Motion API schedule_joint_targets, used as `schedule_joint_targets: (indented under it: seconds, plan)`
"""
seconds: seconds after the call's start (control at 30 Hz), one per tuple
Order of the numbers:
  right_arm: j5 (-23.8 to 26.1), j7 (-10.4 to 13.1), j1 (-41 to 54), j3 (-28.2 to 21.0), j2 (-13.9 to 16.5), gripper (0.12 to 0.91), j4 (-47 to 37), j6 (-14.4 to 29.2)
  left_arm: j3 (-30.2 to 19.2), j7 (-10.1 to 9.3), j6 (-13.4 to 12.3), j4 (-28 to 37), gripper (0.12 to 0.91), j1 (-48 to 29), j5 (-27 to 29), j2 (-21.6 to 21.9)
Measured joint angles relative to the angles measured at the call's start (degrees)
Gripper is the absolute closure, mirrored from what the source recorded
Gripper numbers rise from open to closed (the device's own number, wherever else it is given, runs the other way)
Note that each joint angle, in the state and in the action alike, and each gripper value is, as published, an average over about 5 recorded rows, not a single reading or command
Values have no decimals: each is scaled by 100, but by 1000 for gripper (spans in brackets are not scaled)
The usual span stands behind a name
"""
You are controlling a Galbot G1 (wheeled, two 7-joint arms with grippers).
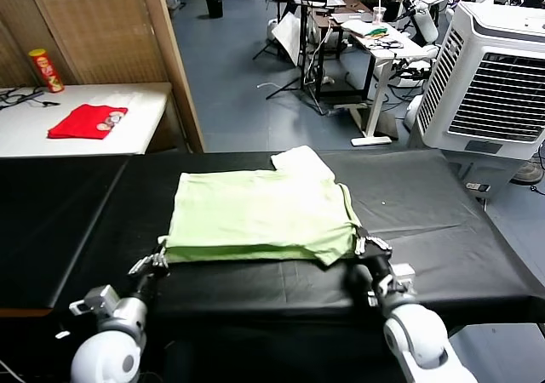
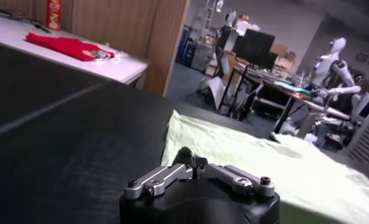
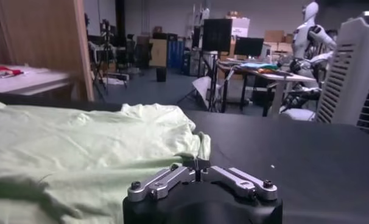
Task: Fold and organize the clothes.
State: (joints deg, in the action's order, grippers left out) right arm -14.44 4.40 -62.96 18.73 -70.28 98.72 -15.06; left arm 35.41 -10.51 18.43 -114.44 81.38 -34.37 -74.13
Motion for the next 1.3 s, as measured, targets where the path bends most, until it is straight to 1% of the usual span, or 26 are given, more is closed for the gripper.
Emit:
schedule_joint_targets:
  seconds: [0.23, 0.43, 0.47, 0.53, 0.57, 0.6, 0.67, 0.7, 0.8, 0.83, 0.9, 0.97, 1.0, 1.1, 1.17, 1.3]
  plan:
    - [40, -25, 539, -200, -65, 904, -538, 61, -31, 13, 4, 450, 904, -366, 8, 79]
    - [-30, -47, 629, -206, -72, 897, -635, 138, -108, 36, 12, 733, 904, -615, 41, 90]
    - [-54, -75, 618, -195, -66, 879, -621, 159, -115, 37, 11, 773, 904, -655, 39, 89]
    - [-84, -153, 582, -166, -46, 809, -575, 195, -123, 39, 11, 838, 904, -732, 28, 91]
    - [-87, -199, 552, -146, -27, 761, -539, 209, -125, 41, 12, 863, 904, -768, 21, 92]
    - [-87, -234, 517, -124, -5, 697, -497, 214, -125, 46, 14, 879, 904, -799, 14, 92]
    - [-87, -270, 415, -75, 47, 596, -374, 199, -122, 54, 23, 891, 887, -830, 8, 89]
    - [-87, -274, 345, -47, 76, 529, -292, 183, -118, 59, 29, 889, 862, -830, 8, 86]
    - [-85, -266, 80, 25, 146, 368, -5, 119, -93, 70, 55, 846, 728, -774, 7, 80]
    - [-82, -261, -22, 51, 166, 319, 94, 98, -80, 76, 63, 823, 678, -744, 7, 81]
    - [-71, -254, -238, 103, 198, 255, 295, 65, -53, 100, 75, 771, 578, -669, 6, 91]
    - [-52, -251, -460, 159, 216, 233, 487, 47, -22, 157, 85, 723, 477, -577, 8, 114]
    - [-39, -250, -564, 183, 218, 231, 574, 41, -8, 208, 97, 701, 411, -524, 12, 131]
    - [10, -249, -851, 232, 208, 228, 783, 26, 23, 413, 168, 651, 283, -347, 32, 210]
    - [44, -242, -991, 242, 188, 227, 852, 14, 29, 497, 214, 646, 249, -240, 38, 269]
    - [78, -175, -1136, 242, 130, 227, 873, -48, 21, 500, 225, 704, 233, -143, 22, 325]
